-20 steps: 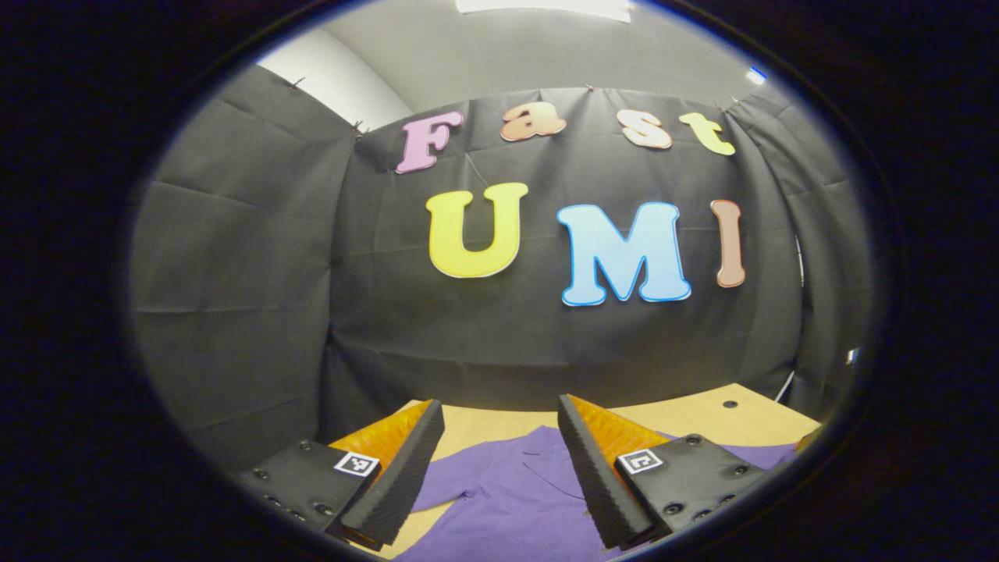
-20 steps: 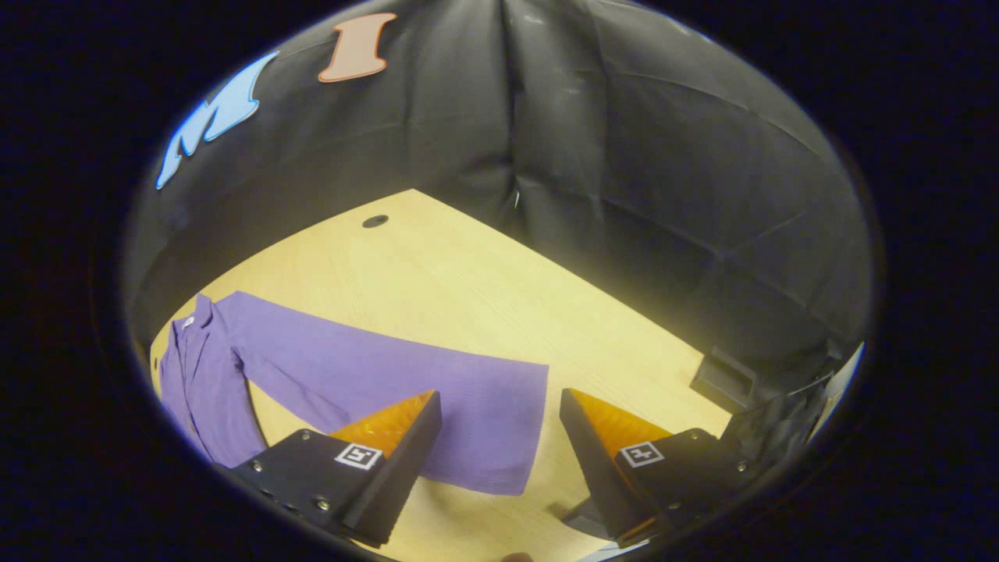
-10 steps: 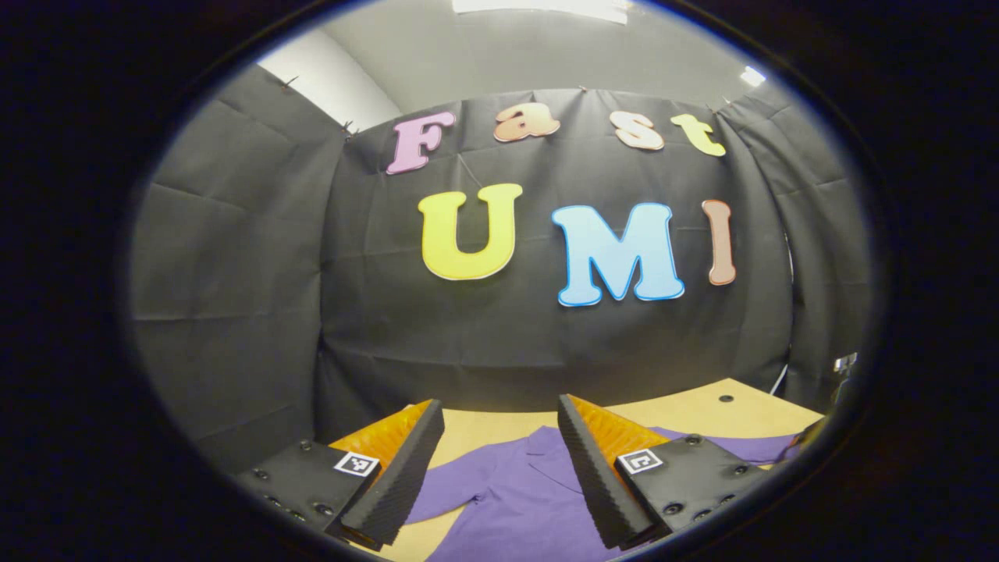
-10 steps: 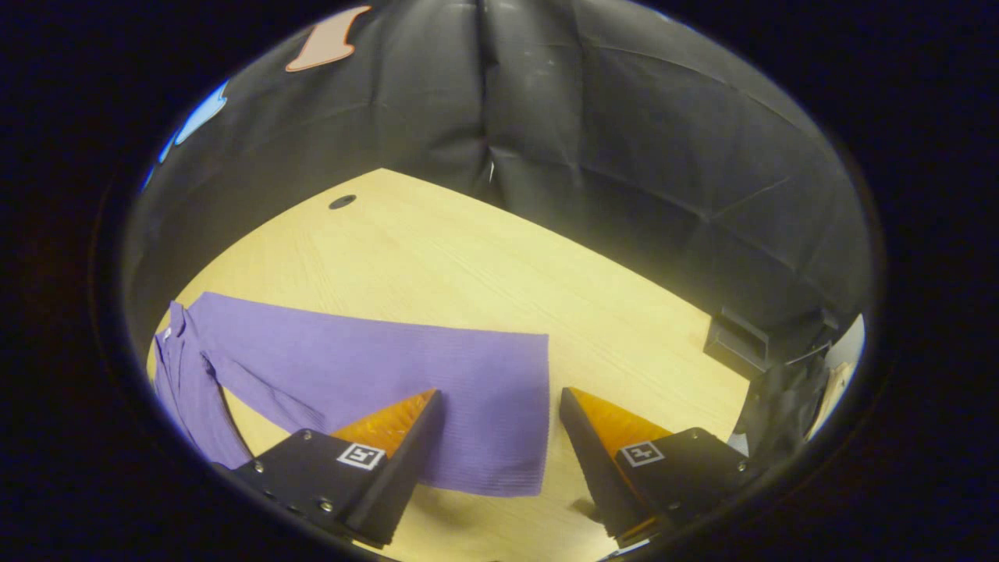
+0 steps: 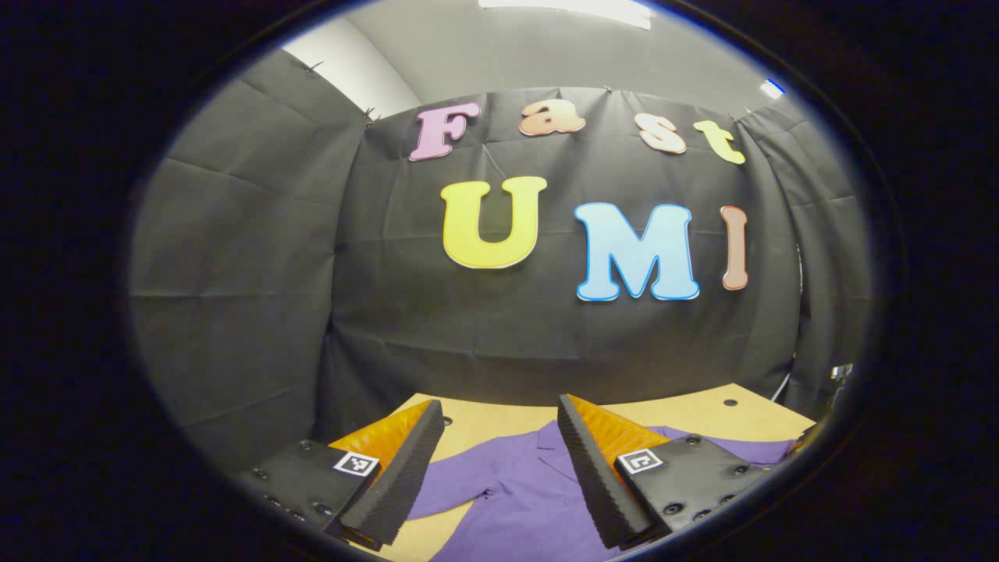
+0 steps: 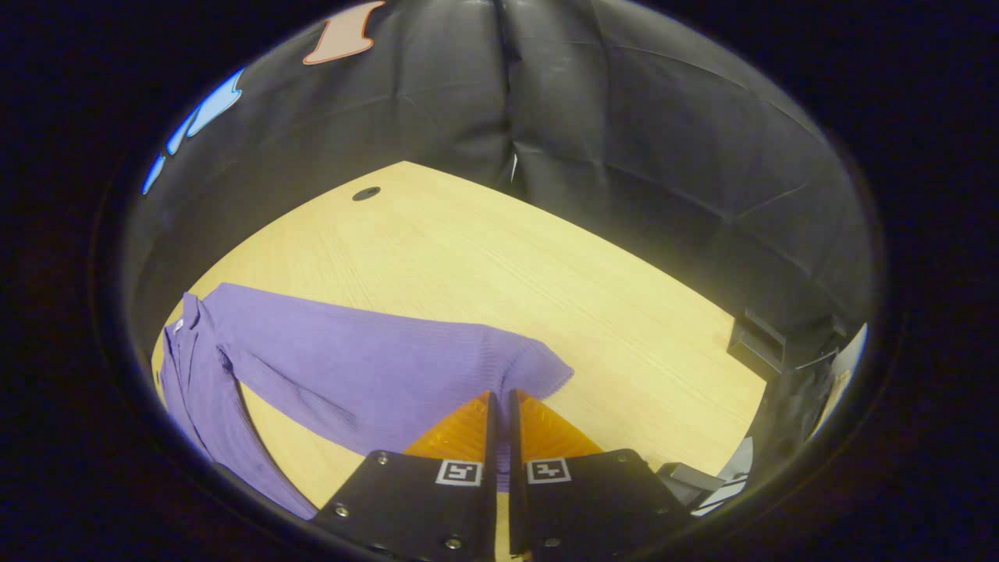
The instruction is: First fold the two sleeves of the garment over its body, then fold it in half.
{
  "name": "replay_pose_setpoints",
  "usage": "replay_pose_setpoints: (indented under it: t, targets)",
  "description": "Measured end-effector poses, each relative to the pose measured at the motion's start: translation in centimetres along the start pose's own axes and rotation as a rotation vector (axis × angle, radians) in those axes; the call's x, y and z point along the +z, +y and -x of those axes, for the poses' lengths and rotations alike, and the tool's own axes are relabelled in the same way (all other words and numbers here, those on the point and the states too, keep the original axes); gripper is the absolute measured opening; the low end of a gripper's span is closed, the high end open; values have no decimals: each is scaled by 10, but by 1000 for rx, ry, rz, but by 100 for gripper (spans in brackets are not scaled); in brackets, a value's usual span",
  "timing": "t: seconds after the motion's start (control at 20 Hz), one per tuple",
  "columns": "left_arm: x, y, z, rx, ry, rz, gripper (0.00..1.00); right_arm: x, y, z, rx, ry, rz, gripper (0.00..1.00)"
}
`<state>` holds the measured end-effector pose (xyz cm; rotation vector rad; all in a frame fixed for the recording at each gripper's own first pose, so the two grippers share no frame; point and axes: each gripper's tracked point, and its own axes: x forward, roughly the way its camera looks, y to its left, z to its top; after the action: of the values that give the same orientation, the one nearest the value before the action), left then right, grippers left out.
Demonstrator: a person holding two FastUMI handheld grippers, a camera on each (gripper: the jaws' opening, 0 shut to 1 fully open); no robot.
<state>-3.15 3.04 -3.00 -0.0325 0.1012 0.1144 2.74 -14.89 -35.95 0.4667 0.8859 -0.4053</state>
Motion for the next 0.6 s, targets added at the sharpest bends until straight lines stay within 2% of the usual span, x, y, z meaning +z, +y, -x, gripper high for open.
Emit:
replay_pose_setpoints:
  t: [0.1,0.3,0.6]
  targets:
    - [-1,2,0,2,3,5,94,6,4,13,-9,-32,2,3]
    - [-7,9,-3,-10,8,20,95,37,15,59,22,-111,3,2]
    - [-15,9,-15,-79,13,55,94,85,56,126,68,-253,31,2]
